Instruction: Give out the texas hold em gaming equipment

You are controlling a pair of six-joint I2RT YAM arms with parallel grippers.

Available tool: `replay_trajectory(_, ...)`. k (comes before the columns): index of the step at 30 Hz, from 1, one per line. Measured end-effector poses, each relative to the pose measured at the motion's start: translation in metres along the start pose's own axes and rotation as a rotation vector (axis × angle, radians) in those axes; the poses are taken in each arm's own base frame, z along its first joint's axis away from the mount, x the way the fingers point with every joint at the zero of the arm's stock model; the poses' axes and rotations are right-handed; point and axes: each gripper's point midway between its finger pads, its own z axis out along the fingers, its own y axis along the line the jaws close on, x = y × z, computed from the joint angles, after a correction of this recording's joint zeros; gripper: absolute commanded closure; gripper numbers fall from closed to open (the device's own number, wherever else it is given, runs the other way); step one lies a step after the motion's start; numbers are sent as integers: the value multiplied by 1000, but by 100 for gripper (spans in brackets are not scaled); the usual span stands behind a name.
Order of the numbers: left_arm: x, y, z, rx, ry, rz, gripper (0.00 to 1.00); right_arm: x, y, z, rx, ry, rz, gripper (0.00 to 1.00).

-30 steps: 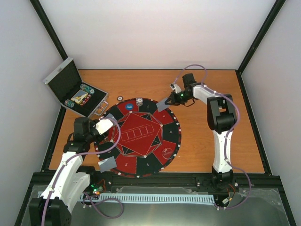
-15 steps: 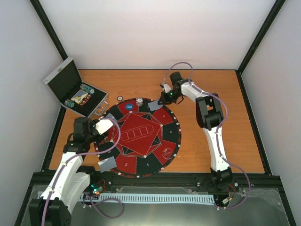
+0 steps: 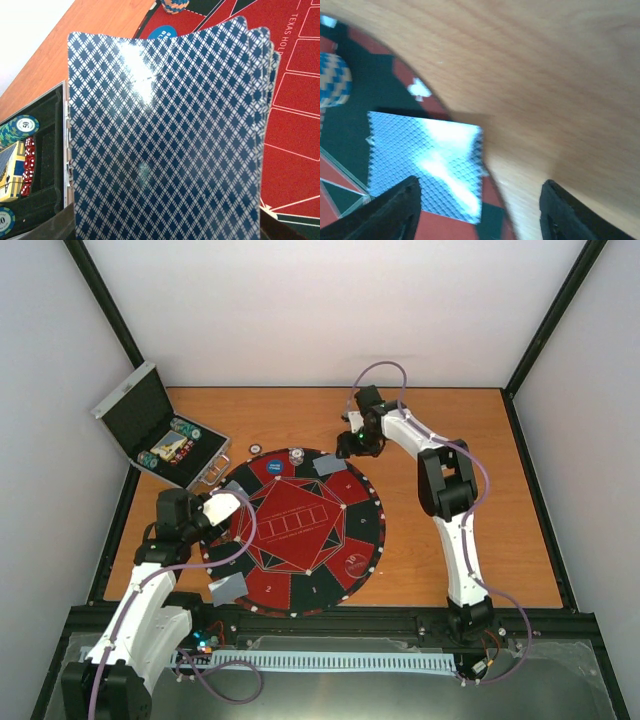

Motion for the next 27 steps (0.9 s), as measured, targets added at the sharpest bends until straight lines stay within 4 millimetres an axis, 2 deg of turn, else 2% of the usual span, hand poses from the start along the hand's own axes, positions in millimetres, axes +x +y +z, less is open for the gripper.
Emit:
replay_trajectory(3, 0, 0, 0, 3, -3, 0, 46, -5, -17, -21, 143, -36, 13, 26)
replay_trajectory(5, -1, -1, 0, 6, -6, 0, 46, -9, -24, -44, 236, -80, 3, 24)
replay_trajectory(7, -2, -2, 0, 9, -10, 0, 46, -15, -15, -70, 291, -140, -39, 22)
replay_trajectory(9, -3, -3, 0, 15, -17, 0, 46, -20, 20, -90, 249, -204, -125, 20)
replay_trajectory(11, -4, -3, 0, 19, -21, 0, 46, -20, 84, -100, 89, -262, -243, 20)
replay_trajectory(12, -4, -3, 0, 20, -22, 0, 46, -16, 125, -103, -31, -284, -309, 19)
replay_trajectory(15, -4, -4, 0, 24, -25, 0, 46, 6, 221, -102, -320, -295, -458, 18)
replay_trajectory(16, -5, -4, 0, 25, -26, -2, 46, 15, 245, -98, -391, -285, -497, 18)
replay_trajectory(18, -5, -5, 0, 26, -29, -5, 47, 33, 281, -86, -492, -244, -549, 18)
replay_trajectory(20, -6, -4, -1, 24, -35, -8, 47, 44, 302, -70, -558, -200, -570, 18)
replay_trajectory(22, -8, -4, -3, 22, -43, -10, 47, 48, 311, -53, -596, -164, -564, 18)
replay_trajectory(27, -11, -3, -5, 15, -59, -11, 47, 50, 302, -24, -612, -106, -499, 19)
